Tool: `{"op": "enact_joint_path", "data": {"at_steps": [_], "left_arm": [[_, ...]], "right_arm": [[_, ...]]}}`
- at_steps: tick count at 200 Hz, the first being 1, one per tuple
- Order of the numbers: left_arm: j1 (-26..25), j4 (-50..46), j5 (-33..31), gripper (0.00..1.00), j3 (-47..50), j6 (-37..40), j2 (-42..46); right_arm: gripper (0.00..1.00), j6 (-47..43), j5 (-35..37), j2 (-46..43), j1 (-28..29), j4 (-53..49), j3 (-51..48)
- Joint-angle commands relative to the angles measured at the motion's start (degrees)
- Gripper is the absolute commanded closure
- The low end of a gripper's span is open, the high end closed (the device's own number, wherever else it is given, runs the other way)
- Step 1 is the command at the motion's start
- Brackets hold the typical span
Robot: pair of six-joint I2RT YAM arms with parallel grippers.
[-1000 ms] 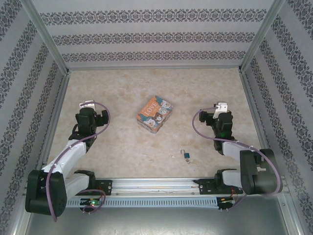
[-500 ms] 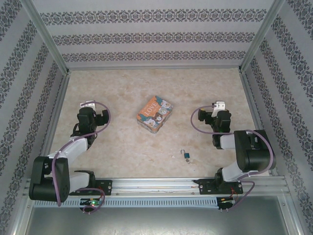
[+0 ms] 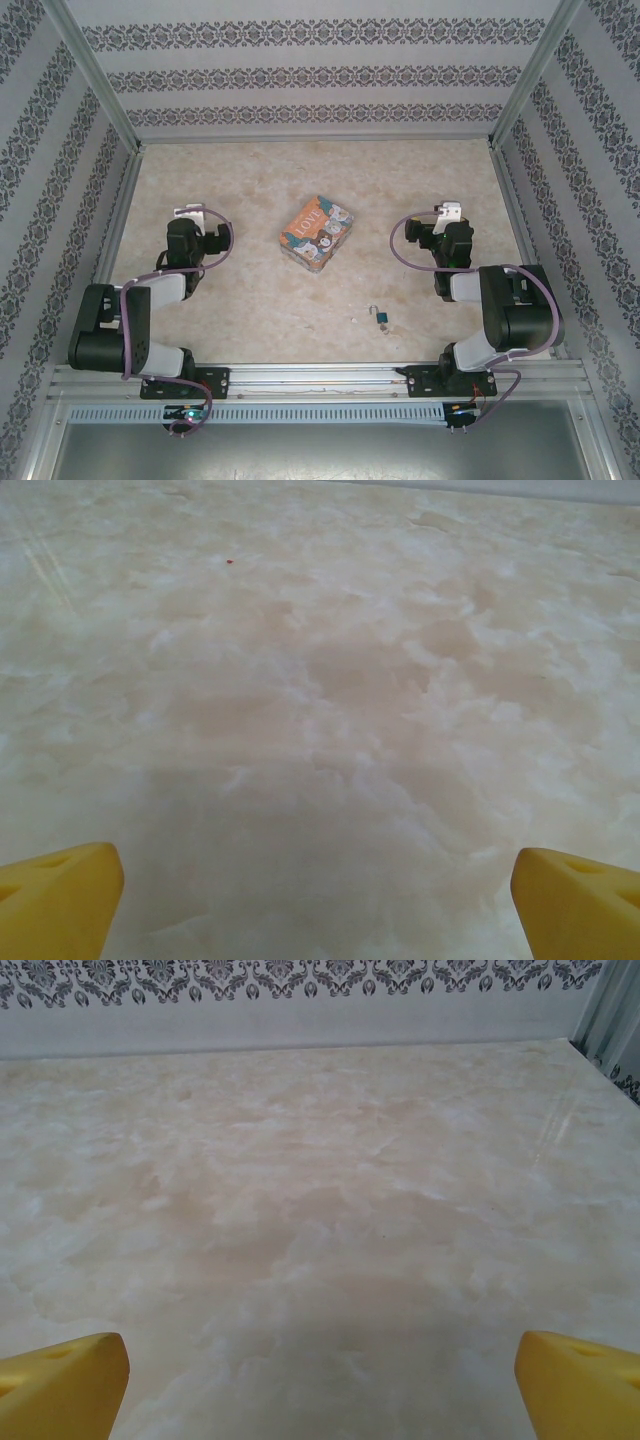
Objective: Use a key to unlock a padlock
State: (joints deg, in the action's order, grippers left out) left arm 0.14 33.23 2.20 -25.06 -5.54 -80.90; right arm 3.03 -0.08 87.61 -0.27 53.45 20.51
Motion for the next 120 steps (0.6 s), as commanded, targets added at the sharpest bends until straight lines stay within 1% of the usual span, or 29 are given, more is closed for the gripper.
{"op": "enact_joint_path", "data": {"at_steps": [1, 18, 42, 52, 57, 66, 79, 89, 94, 104, 114, 120], "left_arm": [[0.89, 6.75, 1.58, 0.01, 0.76, 3.18, -0.58], [0.89, 11.28, 1.32, 0.01, 1.95, 4.63, -1.76], [0.91, 26.01, -0.19, 0.01, 6.34, 4.31, -8.78], [0.96, 33.81, 0.03, 0.01, 7.86, 4.85, -12.04], [0.99, 32.20, -0.06, 0.01, 7.85, 4.51, -11.04], [1.01, 25.81, -1.07, 0.01, 6.43, 4.04, -9.32], [1.09, 24.92, -1.19, 0.01, 4.40, 4.04, -10.96], [1.09, 20.27, -1.08, 0.01, 3.11, 3.88, -9.78], [1.09, 20.49, -1.12, 0.01, 3.20, 3.87, -9.80], [1.09, 23.88, -1.05, 0.01, 3.84, 4.15, -10.84], [1.09, 21.47, -1.05, 0.01, 3.32, 3.88, -10.09], [1.09, 22.08, -1.05, 0.01, 3.46, 3.87, -10.21]], "right_arm": [[0.01, 0.05, -1.07, 0.15, -0.52, 1.30, 0.77], [0.02, 0.05, -1.04, 0.21, -0.53, 1.30, 0.84], [0.02, 0.05, -1.02, 0.19, -0.52, 1.30, 0.84], [0.02, 0.05, -0.99, 0.22, -0.52, 1.30, 0.84], [0.02, 0.07, -0.99, 0.23, -0.56, 1.30, 0.84], [0.02, 0.05, -0.98, 0.13, -0.52, 1.23, 0.84], [0.02, 0.05, -0.98, 0.25, -0.49, 1.22, 0.84], [0.02, 0.05, -0.98, 0.19, -0.43, 1.22, 0.84], [0.01, 0.05, -0.98, 0.19, -0.43, 1.22, 0.84], [0.02, 0.05, -0.97, 0.19, -0.43, 1.22, 0.84], [0.01, 0.02, -0.89, 0.23, -0.43, 1.22, 0.84], [0.02, -0.02, -0.89, 0.19, -0.43, 1.22, 0.84]]}}
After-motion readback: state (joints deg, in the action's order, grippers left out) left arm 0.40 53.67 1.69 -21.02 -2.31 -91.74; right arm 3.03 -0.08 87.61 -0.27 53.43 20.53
